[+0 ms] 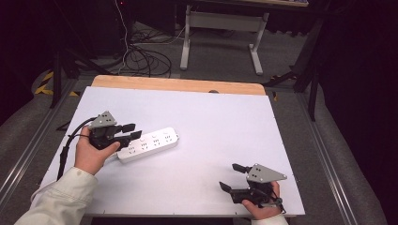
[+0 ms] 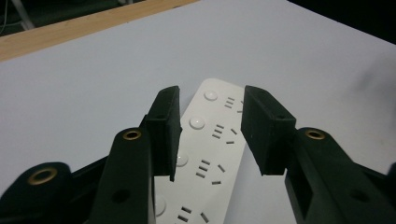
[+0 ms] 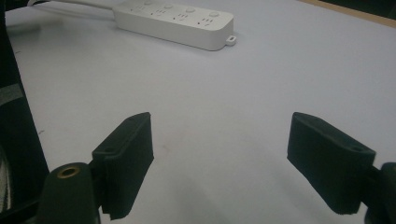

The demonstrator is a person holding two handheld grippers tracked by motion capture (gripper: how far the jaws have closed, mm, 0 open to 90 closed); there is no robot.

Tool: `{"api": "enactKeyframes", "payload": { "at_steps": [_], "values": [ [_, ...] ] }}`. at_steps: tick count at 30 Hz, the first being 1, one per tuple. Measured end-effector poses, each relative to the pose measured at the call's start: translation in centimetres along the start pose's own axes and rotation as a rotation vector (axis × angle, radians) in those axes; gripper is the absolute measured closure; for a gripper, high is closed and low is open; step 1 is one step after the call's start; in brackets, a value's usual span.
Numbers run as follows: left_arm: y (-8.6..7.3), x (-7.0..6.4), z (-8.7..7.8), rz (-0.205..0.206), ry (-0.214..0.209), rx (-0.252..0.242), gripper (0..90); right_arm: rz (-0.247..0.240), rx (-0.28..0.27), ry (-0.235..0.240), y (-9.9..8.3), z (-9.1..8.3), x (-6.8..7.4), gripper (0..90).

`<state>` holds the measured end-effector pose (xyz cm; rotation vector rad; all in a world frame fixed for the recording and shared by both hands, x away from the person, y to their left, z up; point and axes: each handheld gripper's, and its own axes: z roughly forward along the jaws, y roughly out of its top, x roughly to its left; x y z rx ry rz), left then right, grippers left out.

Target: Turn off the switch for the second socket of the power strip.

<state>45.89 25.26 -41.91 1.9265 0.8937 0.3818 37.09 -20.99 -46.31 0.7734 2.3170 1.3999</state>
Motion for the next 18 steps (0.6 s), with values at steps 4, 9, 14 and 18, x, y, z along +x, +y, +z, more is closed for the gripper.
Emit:
{"api": "enactKeyframes", "payload": {
  "at_steps": [4, 9, 14, 18],
  "values": [
    [-0.1, 0.4, 0.8, -0.019, 0.029, 0.022, 65.5, 0.0, -0.001, 0.001, 0.0, 0.0, 0.0, 22.9],
    [-0.3, 0.6, 1.6, -0.042, 0.036, 0.046, 71.6, 0.001, -0.001, 0.003, 0.0, 0.0, -0.1, 22.9],
    [-0.6, 0.8, 2.2, -0.034, 0.044, 0.074, 77.5, 0.002, -0.002, 0.004, -0.1, 0.0, -0.1, 22.9],
    [-0.8, 1.0, 2.7, -0.019, 0.055, 0.099, 82.0, 0.003, 0.0, 0.003, -0.1, 0.0, -0.1, 22.9]
  ]
}}
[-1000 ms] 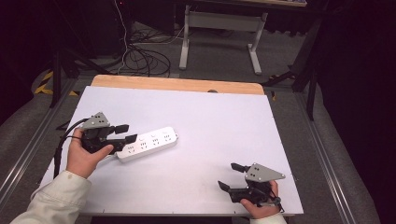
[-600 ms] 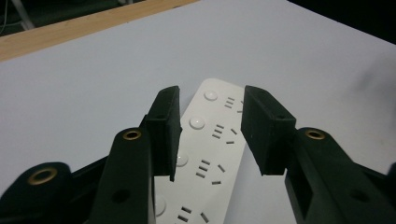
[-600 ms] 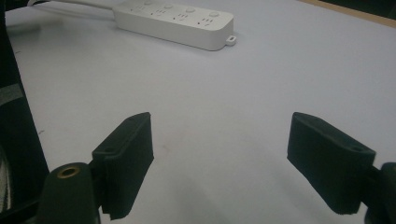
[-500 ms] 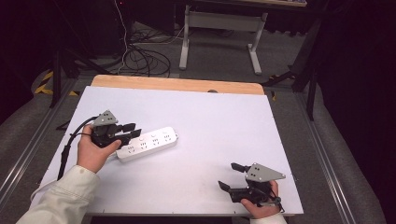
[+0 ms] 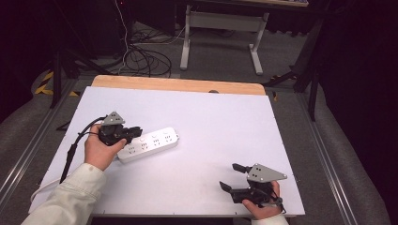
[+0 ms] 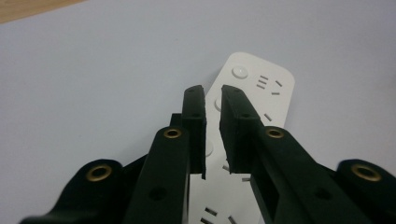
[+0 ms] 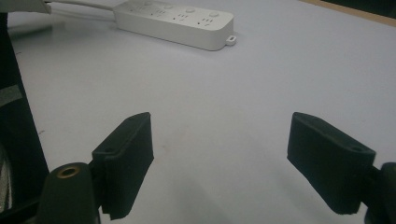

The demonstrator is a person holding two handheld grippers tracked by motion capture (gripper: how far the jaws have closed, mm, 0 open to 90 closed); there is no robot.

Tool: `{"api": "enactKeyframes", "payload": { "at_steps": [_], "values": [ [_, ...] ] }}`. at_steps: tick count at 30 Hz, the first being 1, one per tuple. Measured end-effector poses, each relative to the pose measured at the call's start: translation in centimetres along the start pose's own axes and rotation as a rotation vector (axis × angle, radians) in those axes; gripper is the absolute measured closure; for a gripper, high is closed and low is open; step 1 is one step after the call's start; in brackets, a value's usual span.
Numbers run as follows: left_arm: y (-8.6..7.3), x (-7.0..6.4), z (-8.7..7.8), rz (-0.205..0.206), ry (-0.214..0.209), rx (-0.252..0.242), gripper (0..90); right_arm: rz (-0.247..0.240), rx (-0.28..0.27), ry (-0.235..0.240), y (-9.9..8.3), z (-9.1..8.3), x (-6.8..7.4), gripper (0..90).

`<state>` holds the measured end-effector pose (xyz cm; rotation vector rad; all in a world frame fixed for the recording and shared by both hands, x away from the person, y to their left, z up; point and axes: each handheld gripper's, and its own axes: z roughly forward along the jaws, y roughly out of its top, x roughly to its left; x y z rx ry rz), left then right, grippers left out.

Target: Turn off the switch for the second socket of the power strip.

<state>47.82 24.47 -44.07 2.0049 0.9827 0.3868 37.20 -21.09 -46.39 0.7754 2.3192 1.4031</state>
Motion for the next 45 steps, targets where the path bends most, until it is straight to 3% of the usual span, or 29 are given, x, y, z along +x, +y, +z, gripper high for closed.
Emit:
{"api": "enactKeyframes", "payload": {
  "at_steps": [4, 7, 25, 45],
  "values": [
    [-0.1, 0.0, 0.4, 0.002, 0.0, 0.011, 87.3, -0.001, -0.001, 0.001, 0.0, 0.0, 0.0, 22.9],
    [-0.2, 0.0, 0.9, 0.026, 0.016, 0.037, 89.7, -0.002, -0.001, 0.001, 0.0, 0.0, 0.0, 22.9],
    [-0.5, 0.2, 2.4, -0.066, -0.017, 0.115, 90.0, 0.0, -0.002, 0.004, -0.1, 0.0, -0.1, 22.8],
    [-0.3, -0.4, 2.7, -0.033, 0.037, 0.155, 90.0, -0.004, -0.004, 0.0, 0.0, 0.0, -0.1, 22.8]
  ]
}}
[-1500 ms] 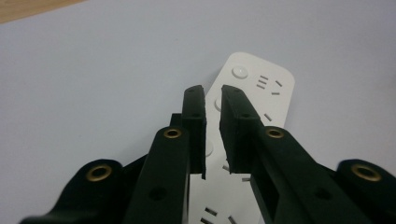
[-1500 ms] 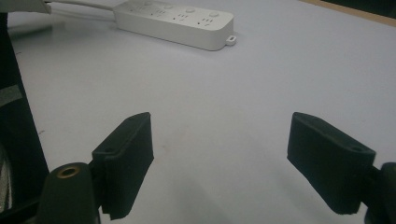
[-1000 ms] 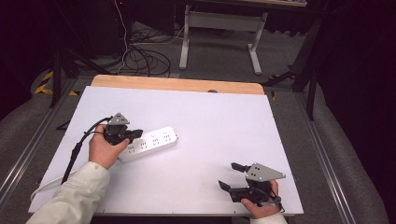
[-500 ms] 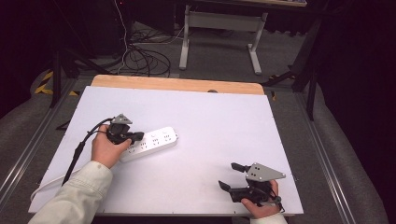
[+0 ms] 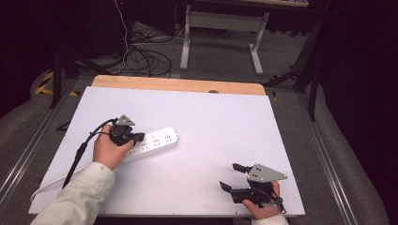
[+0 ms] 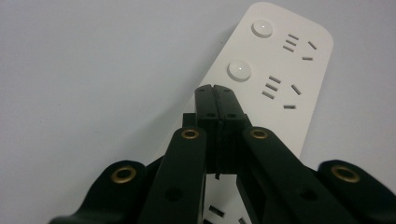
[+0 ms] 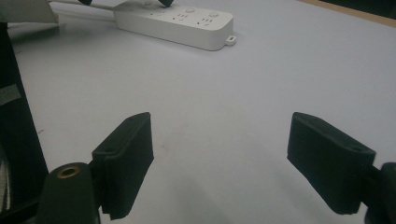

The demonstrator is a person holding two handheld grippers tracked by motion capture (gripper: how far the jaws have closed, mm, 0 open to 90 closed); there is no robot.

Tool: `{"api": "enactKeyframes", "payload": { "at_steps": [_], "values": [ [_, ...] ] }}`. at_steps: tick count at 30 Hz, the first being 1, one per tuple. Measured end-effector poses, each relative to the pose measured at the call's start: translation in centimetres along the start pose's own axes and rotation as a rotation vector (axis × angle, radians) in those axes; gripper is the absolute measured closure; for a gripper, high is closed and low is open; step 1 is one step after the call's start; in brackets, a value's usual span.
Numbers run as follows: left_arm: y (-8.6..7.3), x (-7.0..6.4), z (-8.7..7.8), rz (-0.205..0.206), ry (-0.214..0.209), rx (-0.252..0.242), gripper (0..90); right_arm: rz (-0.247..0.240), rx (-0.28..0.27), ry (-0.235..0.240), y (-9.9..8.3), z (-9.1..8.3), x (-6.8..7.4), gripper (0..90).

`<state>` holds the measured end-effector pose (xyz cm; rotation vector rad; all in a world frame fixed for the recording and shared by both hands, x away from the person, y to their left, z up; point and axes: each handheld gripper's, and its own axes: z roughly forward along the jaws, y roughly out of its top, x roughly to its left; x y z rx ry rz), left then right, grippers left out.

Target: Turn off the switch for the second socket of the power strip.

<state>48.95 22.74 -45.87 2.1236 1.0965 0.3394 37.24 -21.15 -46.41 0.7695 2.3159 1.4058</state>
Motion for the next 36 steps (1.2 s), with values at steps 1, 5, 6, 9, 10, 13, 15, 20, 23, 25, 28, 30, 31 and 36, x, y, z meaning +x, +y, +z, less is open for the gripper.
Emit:
{"api": "enactKeyframes", "payload": {
  "at_steps": [1, 5, 6, 9, 10, 13, 15, 20, 23, 25, 28, 30, 31, 36],
  "values": [
    [0.0, 0.0, 0.0, 0.01, 0.007, 0.0, 90.0, 0.0, 0.0, 0.001, 0.0, 0.0, 0.0, 22.9],
    [0.0, -0.3, 0.1, 0.029, 0.023, 0.006, 90.0, 0.001, 0.0, 0.001, 0.0, 0.0, 0.0, 22.9],
    [0.1, -0.4, 0.1, 0.038, 0.039, 0.01, 90.0, 0.001, 0.0, 0.0, 0.0, 0.0, 0.0, 22.9],
    [0.1, -0.7, 0.1, 0.042, 0.048, 0.016, 90.0, -0.005, 0.004, 0.001, 0.0, 0.0, 0.1, 22.9],
    [0.1, -0.8, 0.1, 0.046, 0.052, 0.015, 90.0, -0.006, 0.005, 0.0, 0.0, 0.0, 0.1, 22.8],
    [0.1, -0.8, 0.1, 0.044, 0.055, 0.014, 90.0, -0.005, 0.006, 0.0, 0.0, 0.0, 0.1, 22.9],
    [0.1, -0.8, 0.1, 0.047, 0.059, 0.015, 90.0, -0.005, 0.006, 0.0, 0.0, 0.0, 0.1, 22.9],
    [0.1, -0.9, 0.1, 0.042, 0.073, 0.016, 90.0, -0.004, 0.005, 0.001, 0.0, 0.0, 0.1, 22.8],
    [0.1, -0.9, 0.1, 0.043, 0.079, 0.016, 90.0, -0.004, 0.006, 0.001, 0.0, 0.0, 0.1, 22.9],
    [0.1, -1.0, 0.1, 0.04, 0.075, 0.016, 90.0, -0.002, 0.006, 0.002, 0.0, 0.1, 0.1, 22.9],
    [0.1, -1.1, 0.1, 0.047, 0.08, 0.019, 90.0, -0.002, 0.004, 0.001, 0.0, 0.0, 0.1, 22.9],
    [0.1, -1.2, 0.1, 0.049, 0.085, 0.02, 90.0, -0.002, 0.003, 0.001, 0.0, 0.0, 0.1, 22.9],
    [0.1, -1.3, 0.2, 0.052, 0.088, 0.019, 90.0, -0.002, 0.004, 0.0, 0.0, 0.0, 0.1, 22.8],
    [0.0, -1.6, 0.2, 0.08, 0.114, 0.015, 90.0, 0.0, 0.003, 0.001, 0.0, 0.0, 0.1, 22.9]
  ]
}}
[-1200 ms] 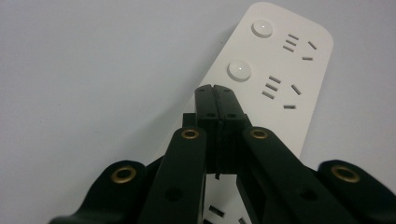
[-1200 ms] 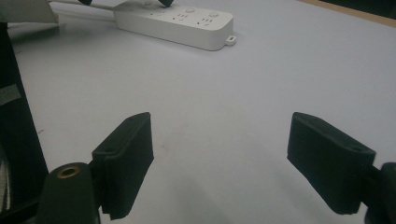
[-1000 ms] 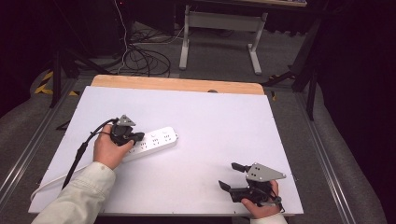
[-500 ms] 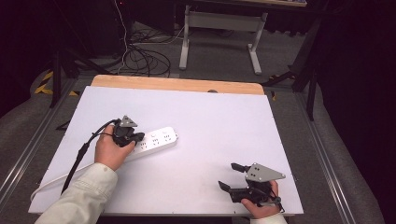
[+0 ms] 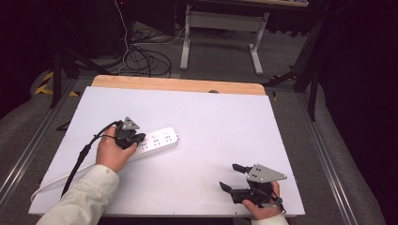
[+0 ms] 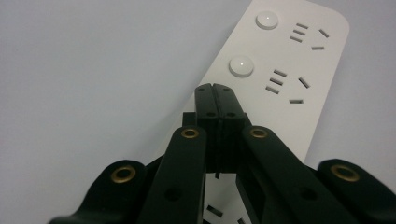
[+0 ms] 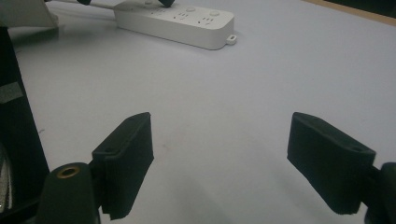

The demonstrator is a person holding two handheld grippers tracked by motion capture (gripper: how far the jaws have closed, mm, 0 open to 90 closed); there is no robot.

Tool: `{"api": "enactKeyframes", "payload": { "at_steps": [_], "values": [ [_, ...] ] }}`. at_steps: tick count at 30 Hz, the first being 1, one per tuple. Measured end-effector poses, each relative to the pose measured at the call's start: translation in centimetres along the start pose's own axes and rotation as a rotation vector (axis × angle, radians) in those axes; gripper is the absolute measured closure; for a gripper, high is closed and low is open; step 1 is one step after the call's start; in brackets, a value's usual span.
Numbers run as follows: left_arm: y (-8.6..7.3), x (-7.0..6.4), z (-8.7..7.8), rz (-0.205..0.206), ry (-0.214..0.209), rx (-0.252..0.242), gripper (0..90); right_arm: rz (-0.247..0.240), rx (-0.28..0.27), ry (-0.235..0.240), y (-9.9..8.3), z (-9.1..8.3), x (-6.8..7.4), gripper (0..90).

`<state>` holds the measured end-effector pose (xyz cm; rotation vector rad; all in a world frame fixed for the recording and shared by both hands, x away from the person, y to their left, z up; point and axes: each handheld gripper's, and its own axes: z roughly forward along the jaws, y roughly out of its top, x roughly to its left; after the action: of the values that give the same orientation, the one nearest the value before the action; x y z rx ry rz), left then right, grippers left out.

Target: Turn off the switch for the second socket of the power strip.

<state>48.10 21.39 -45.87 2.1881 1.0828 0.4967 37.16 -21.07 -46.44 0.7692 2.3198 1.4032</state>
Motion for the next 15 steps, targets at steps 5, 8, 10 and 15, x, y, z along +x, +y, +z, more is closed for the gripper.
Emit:
{"api": "enactKeyframes", "payload": {
  "at_steps": [5, 8, 10, 15],
  "values": [
    [-0.03, 0.09, 0.03, -0.013, -0.011, -0.002, 90.0, 0.001, 0.001, 0.0, 0.0, -0.02, 0.03, 22.9],
    [-0.09, 0.1, 0.03, -0.013, -0.007, -0.008, 90.0, 0.001, 0.002, -0.001, -0.01, -0.02, 0.03, 22.9],
    [-0.06, 0.02, 0.06, -0.016, -0.006, -0.004, 90.0, 0.001, 0.002, 0.001, -0.01, 0.01, 0.02, 22.9],
    [-0.11, 0.27, 0.04, -0.023, -0.021, -0.004, 90.0, 0.001, 0.005, 0.002, -0.03, 0.04, 0.04, 22.9]
  ]
}}
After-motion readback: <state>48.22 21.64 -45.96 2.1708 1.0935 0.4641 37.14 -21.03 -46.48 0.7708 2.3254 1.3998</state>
